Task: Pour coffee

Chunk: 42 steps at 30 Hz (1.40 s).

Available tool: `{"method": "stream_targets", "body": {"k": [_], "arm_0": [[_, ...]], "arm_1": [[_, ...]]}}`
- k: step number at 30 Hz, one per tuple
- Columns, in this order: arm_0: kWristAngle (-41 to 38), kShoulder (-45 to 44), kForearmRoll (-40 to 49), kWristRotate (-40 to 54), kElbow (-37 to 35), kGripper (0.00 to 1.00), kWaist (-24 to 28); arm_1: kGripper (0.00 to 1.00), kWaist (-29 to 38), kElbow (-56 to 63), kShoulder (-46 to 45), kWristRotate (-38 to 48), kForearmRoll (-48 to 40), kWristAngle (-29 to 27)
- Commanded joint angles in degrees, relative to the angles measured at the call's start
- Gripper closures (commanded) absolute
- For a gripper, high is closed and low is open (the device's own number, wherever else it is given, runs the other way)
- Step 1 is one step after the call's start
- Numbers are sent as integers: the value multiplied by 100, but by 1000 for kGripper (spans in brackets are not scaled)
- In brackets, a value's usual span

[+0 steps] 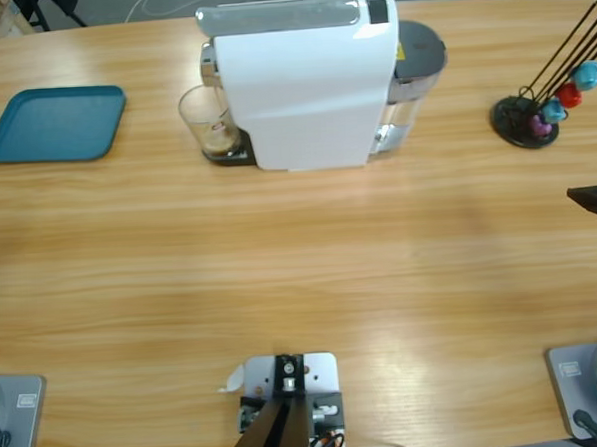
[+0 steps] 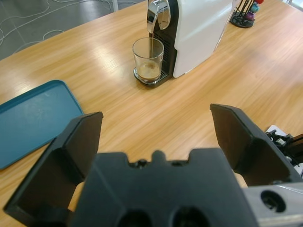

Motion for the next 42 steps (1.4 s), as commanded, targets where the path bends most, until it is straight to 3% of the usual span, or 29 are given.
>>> {"method": "stream_targets", "body": {"k": [1, 13, 17, 19, 21, 26, 29, 32, 36, 42], "arm_0": [[-158, 276, -95, 114, 130, 0, 59], [-394, 669, -714, 238, 148, 0, 57], [383, 831, -831, 370, 85, 11, 64], [890, 834, -866, 326, -75, 75, 91], [921, 1016, -854, 233, -249, 225, 172], [250, 1362, -863, 310, -392, 210, 180], [276, 1467, -868, 425, -379, 189, 180], [165, 1655, -1012, 1040, -385, 36, 191], [-380, 2135, -1260, 1265, -411, 32, 333], [-2162, 3111, -1315, 1810, -722, 32, 1455]], "arm_1": [[0, -94, 30, 280, -71, 5, 38], [0, -94, 65, 143, -71, 5, 82], [0, -94, 90, 47, -71, -9, 82], [0, -94, 92, 33, -71, -12, 82], [0, -94, 92, 57, -71, -12, 80], [0, -94, 67, 163, -71, -9, 73], [0, -94, 64, 177, -71, -3, 73], [0, -94, 64, 178, -71, -3, 73], [0, -94, 48, 245, -71, -3, 57], [0, -94, -12, 425, -55, 23, 38]]}}
